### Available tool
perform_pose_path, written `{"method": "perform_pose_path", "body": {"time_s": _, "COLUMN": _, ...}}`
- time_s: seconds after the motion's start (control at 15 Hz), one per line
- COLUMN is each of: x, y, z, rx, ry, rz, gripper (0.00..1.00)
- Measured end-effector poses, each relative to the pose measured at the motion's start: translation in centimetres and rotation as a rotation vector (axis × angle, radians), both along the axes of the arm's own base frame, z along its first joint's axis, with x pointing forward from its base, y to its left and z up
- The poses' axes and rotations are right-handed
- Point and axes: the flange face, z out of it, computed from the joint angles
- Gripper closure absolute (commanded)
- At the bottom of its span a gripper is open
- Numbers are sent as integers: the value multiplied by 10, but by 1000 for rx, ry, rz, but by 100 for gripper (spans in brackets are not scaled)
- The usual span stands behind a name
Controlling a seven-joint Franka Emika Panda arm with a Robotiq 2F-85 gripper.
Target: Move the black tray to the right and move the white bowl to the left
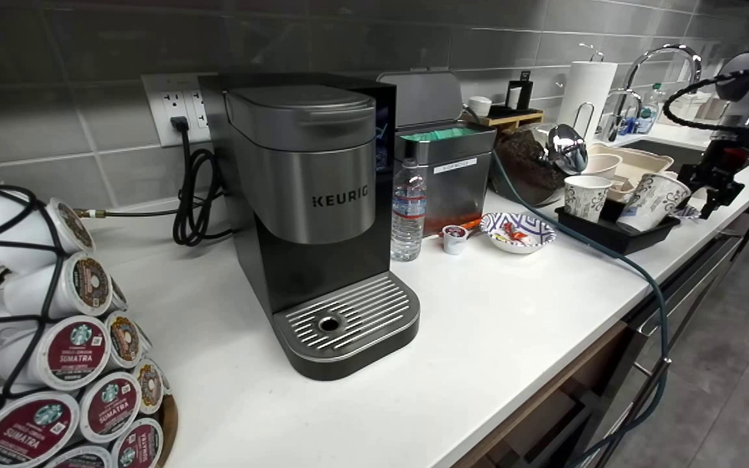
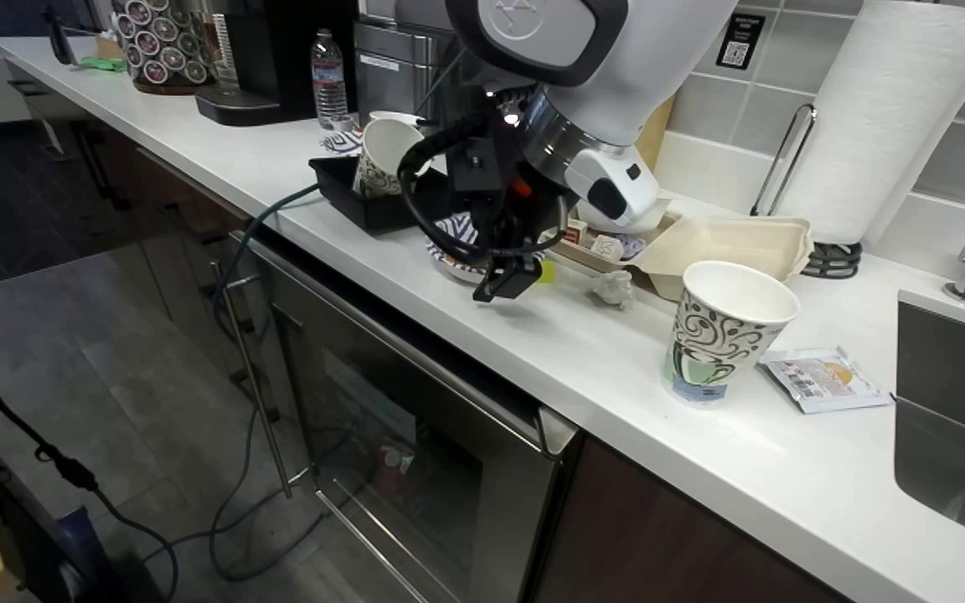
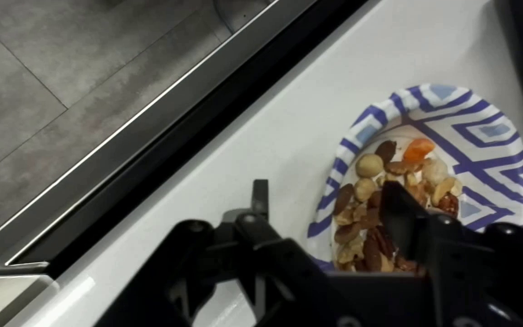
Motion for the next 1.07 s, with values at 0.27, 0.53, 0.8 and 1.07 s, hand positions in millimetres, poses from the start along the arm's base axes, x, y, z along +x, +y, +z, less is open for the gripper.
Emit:
{"method": "perform_pose_path", "body": {"time_s": 0.27, "x": 7, "y": -1, "z": 1, "rx": 39, "ry": -19, "rz": 8, "gripper": 95}}
{"method": "perform_pose_path", "body": {"time_s": 0.53, "x": 16, "y": 4, "z": 1, "rx": 53, "ry": -32, "rz": 26, "gripper": 99}}
{"method": "perform_pose_path", "body": {"time_s": 0.8, "x": 21, "y": 5, "z": 2, "rx": 53, "ry": -41, "rz": 33, "gripper": 99}}
{"method": "perform_pose_path", "body": {"time_s": 1.07, "x": 17, "y": -2, "z": 13, "rx": 38, "ry": -14, "rz": 52, "gripper": 99}}
